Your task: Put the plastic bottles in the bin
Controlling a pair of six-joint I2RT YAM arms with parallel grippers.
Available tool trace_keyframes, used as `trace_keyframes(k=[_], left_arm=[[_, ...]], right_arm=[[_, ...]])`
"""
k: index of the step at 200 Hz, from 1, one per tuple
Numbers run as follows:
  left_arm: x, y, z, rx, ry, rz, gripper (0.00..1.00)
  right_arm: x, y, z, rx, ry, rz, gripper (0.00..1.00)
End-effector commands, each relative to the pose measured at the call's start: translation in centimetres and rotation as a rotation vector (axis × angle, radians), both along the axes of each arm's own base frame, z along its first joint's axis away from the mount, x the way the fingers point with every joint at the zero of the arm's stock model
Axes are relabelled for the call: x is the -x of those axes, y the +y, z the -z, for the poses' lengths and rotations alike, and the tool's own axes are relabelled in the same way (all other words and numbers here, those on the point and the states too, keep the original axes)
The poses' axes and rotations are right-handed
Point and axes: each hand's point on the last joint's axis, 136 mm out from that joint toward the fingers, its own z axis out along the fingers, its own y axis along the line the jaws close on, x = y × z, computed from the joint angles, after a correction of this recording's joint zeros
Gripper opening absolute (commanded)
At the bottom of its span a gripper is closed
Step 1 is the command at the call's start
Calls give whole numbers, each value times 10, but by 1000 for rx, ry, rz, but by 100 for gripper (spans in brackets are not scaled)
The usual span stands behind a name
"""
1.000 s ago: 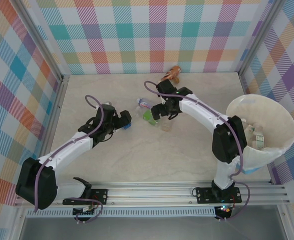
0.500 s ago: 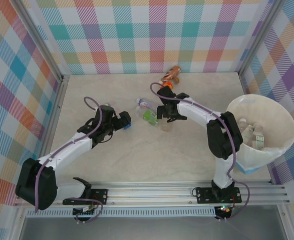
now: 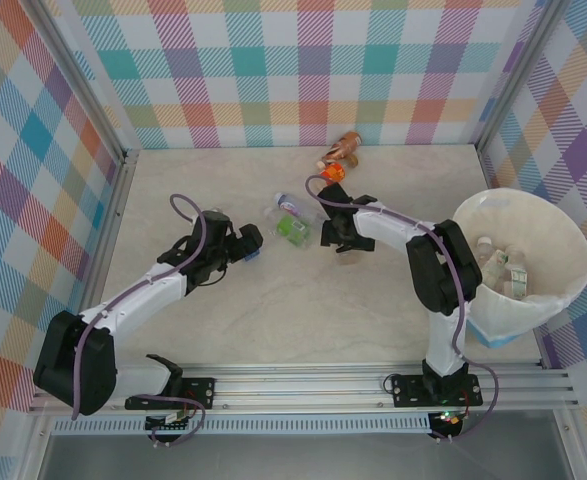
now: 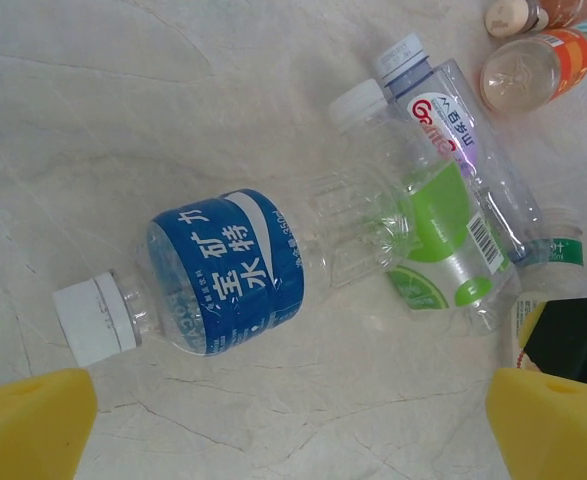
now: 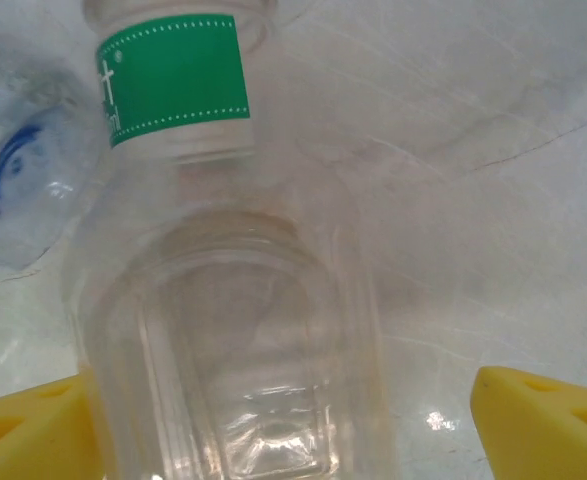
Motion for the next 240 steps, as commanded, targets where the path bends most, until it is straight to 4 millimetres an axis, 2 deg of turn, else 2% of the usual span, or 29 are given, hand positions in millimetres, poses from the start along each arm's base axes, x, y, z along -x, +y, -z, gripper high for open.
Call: trace_keyframes(k=[1,20,48,89,147,205,240], left_arm=[[-4,3,2,20,5,-14,100],[-2,4,4,16,10,-15,100],[-2,5,3,13,9,-20,100],[-4,6,4,15,7,-23,100],[-7,-4,5,62,3,5,100],[-8,-6,5,82,-2,4,100],[-9,-9,7,99,3,8,100]], right_arm=[[-7,9,13,-36,10,-26,88],[-10,11,15,-37,-1,-53,83],[-9,1,8,9,-40,-66,74],[0,-7,-21,-8,-158,-140,57],[19,1,-91,-69,-341,-310,45],[44,-2,-174,-133,-527,-402,43],[67,-3,-223,-198,-626,-476,43]])
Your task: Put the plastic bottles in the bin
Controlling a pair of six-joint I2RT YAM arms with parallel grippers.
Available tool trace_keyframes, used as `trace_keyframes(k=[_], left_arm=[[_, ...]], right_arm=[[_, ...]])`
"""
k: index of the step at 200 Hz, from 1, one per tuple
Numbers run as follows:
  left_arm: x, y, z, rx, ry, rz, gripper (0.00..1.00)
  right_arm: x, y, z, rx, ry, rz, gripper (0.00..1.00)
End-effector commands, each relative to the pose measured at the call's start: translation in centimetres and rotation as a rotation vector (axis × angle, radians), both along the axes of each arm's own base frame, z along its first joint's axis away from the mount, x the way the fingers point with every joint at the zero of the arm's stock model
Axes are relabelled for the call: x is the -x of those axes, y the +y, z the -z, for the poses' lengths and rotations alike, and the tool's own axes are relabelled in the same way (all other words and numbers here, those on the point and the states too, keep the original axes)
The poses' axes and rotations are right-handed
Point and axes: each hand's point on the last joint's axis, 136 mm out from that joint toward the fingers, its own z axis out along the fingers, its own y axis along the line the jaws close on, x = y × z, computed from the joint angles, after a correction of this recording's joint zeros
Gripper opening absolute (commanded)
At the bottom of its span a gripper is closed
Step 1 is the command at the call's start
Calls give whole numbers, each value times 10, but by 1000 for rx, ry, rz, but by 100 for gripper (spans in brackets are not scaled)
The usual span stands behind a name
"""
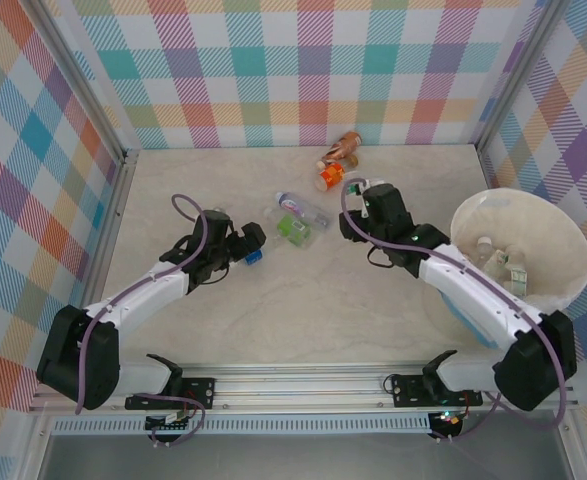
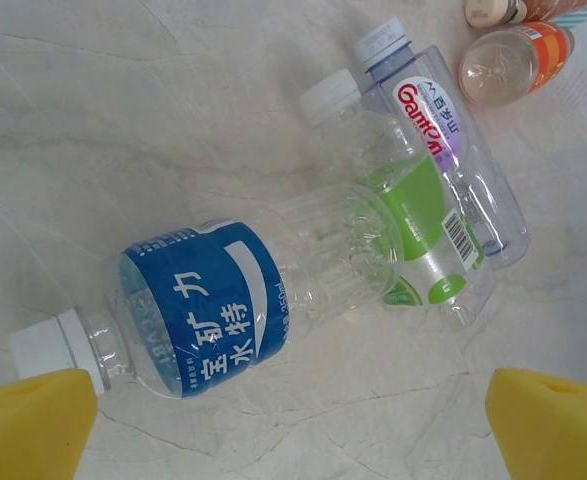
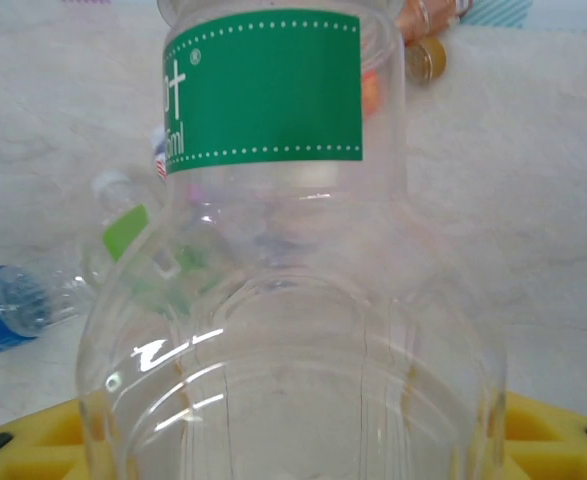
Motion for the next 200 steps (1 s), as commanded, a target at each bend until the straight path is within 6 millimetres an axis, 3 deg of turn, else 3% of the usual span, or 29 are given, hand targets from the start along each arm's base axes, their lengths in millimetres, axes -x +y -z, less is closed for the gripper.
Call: trace_keyframes(k=[1,32,48,96,151,168,200], left_arm=[[-4,2,4,27,0,-13,100],[-3,2,6,28,5,-16,100],[-4,2,6,31,5,-19,100],[-6,-3,7,51,11,-9,100],[-5,-2,8,51,17,-10,100],[-5,-3,8,52,17,-9,100],[-6,-5,12,56,32,-3,100]], right_arm=[[17,3,-36,-33,-81,-91,43],[41,-19,-87,-65,-208,-86,43],[51,-35,-102,-54,-231,-52,44],[66,-99,-120,105,-289,150,42],[92,-160,-155,112,-380,358,39],[100,-185,-157,164,-345,460,39],[111,-233,-130,253,-154,673,39]])
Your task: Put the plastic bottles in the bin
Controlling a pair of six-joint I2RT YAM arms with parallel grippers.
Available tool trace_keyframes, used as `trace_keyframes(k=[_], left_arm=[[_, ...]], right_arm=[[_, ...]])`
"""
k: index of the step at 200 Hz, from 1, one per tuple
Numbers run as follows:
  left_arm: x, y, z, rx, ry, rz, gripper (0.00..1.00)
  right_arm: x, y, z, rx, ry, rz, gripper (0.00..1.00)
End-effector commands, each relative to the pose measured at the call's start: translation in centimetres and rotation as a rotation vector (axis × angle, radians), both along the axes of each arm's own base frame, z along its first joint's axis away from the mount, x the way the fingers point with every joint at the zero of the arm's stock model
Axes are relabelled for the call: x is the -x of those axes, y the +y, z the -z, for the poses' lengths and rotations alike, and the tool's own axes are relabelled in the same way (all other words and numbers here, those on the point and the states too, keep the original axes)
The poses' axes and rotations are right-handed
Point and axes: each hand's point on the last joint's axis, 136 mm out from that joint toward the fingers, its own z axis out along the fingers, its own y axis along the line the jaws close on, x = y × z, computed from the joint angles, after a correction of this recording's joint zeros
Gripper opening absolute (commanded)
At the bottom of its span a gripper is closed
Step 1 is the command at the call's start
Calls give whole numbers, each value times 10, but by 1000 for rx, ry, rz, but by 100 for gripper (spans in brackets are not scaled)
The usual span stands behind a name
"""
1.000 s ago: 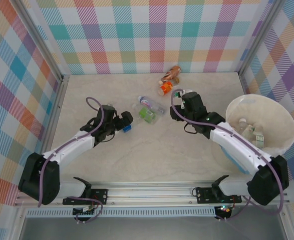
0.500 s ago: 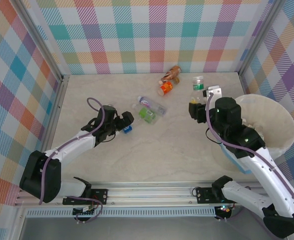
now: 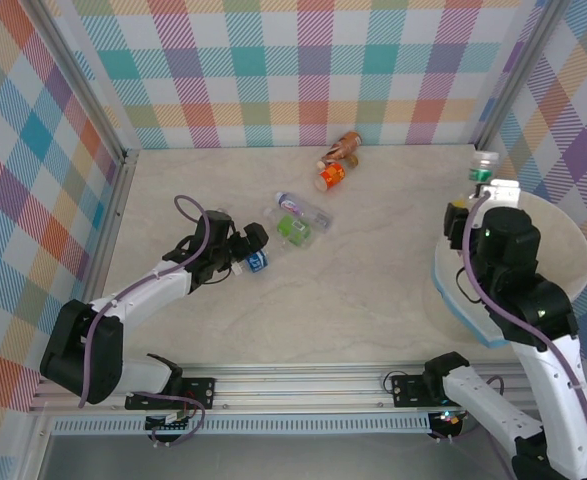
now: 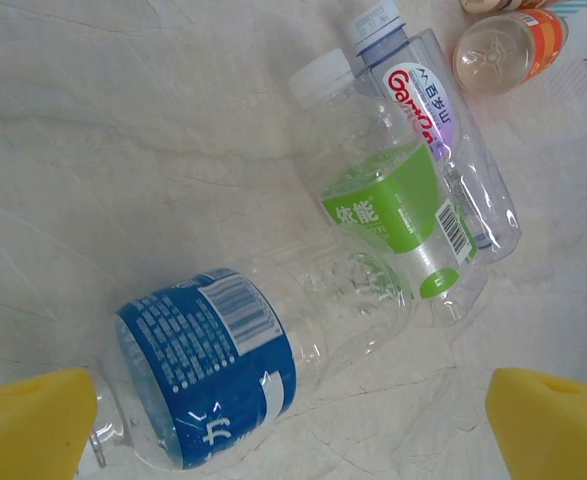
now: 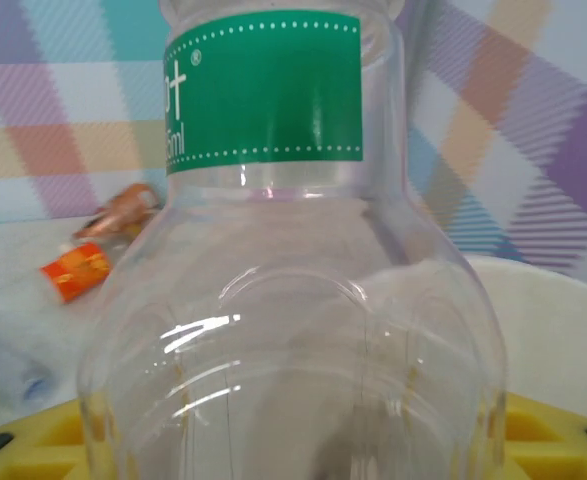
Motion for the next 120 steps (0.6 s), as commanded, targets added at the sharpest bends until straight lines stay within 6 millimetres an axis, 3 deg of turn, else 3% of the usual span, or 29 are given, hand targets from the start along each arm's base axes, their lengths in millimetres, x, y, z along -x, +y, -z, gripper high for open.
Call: trace_keyframes(k=[1,33,75,99,120], left_arm=[[-4,2,6,15,19,-11,100],[-2,-4,13,23,59,15,100],[-1,3,17,-61,47,54,100],[0,8,17,-156,-3,123,100],[4,-6,15,-163,-48,255,100]], right_arm=[[14,-41,25,26,157,208,39],[25,-86,47,2,266,402,41],[25,-108,84,-98,399,477,50],[26,-112,91,-111,428,511,71],[24,-110,89,-125,413,506,89]])
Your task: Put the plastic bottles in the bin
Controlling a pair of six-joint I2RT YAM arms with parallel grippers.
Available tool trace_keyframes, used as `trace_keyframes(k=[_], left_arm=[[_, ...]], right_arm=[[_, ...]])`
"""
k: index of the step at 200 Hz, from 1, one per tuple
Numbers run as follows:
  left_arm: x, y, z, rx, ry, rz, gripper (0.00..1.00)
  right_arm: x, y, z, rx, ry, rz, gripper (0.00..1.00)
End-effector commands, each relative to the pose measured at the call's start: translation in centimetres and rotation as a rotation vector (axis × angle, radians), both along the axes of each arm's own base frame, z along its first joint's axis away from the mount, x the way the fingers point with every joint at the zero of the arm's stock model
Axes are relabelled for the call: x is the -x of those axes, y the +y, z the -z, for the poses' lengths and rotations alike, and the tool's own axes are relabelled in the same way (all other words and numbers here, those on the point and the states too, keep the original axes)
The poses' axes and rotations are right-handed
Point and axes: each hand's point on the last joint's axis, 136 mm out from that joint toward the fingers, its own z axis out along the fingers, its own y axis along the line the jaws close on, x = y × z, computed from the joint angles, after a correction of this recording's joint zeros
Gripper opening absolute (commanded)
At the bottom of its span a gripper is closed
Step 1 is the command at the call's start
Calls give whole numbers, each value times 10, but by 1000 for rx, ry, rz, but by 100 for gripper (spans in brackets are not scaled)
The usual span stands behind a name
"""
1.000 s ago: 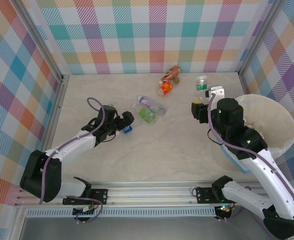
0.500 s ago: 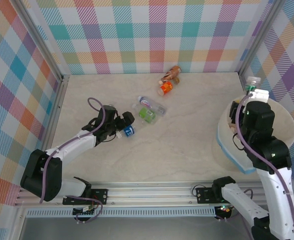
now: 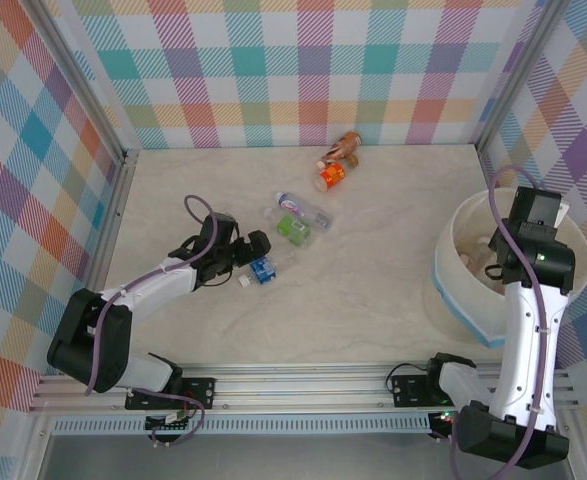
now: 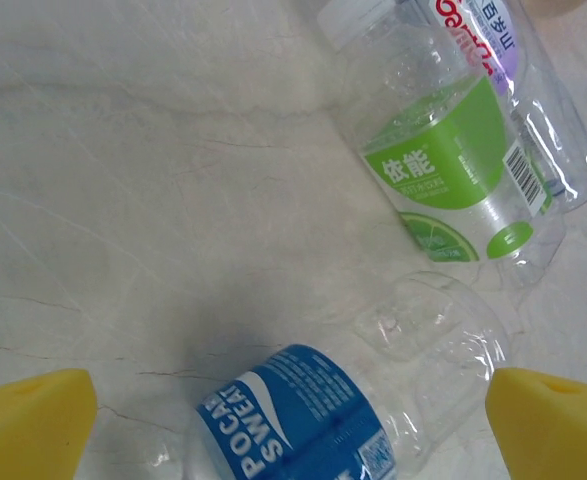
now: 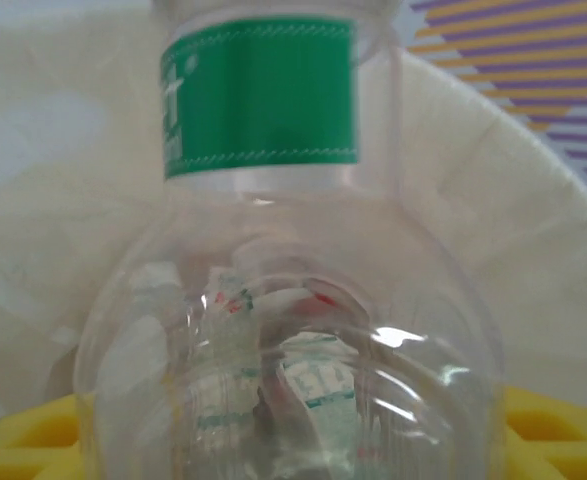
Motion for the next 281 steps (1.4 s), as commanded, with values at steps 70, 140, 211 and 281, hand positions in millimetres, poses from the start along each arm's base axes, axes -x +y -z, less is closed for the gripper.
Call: trace_keyframes(k=[70,140,211,281], left_arm=[[29,-19,-7,-244,-217,345,100],[46,-32,21,-327,-147,457,100],[64,-46,46,-418,-79,572,100],[61,-44,60,-471,-62,562,90]], right_arm=[[2,18,-22,-91,-171,-32,100],[-14,60,-47,-191,-393,-260,100],[-28,184,-84,-637,-593,-892,100],[-25,250,-79,-818,-563,-1157,100]])
